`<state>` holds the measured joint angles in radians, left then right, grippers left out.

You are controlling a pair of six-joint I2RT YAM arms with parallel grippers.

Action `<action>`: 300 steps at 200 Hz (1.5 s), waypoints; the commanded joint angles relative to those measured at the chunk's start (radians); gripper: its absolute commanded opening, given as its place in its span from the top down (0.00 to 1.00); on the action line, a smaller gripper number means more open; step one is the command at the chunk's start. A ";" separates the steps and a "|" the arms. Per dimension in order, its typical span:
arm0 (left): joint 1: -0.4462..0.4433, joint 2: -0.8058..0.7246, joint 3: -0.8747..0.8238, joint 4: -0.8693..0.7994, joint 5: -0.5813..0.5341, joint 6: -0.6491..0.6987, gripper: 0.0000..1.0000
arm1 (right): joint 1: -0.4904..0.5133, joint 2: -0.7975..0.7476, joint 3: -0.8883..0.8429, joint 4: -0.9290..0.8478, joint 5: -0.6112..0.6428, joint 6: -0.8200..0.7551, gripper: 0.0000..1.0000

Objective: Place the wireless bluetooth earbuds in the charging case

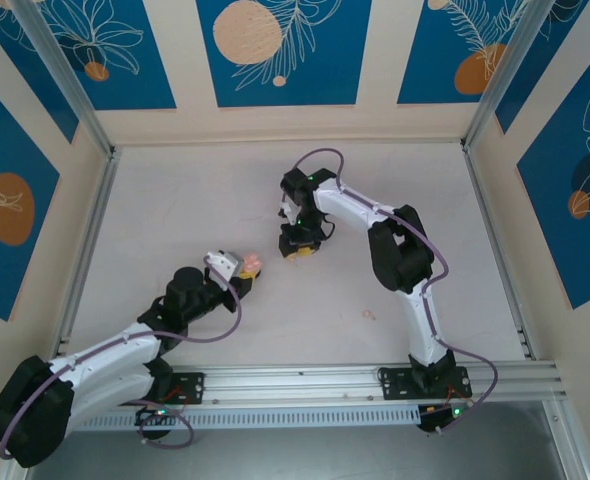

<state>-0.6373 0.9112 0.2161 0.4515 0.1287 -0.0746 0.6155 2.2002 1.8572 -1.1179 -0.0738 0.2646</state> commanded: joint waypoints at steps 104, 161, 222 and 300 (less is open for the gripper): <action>0.002 -0.022 0.028 -0.034 0.009 0.033 0.87 | 0.047 0.185 0.247 -0.171 0.115 -0.024 0.61; 0.002 -0.022 0.033 -0.038 0.011 0.033 0.87 | 0.050 0.224 0.252 -0.155 0.098 -0.026 0.62; 0.002 -0.026 0.032 -0.045 0.014 0.030 0.87 | 0.059 0.237 0.240 -0.156 0.102 -0.016 0.66; 0.002 -0.010 0.026 -0.050 0.025 0.045 0.87 | 0.061 0.189 0.185 -0.099 0.126 0.008 0.75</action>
<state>-0.6373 0.9020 0.2214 0.3992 0.1291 -0.0597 0.6685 2.4237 2.0785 -1.2392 0.0513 0.2546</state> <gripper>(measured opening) 0.172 0.255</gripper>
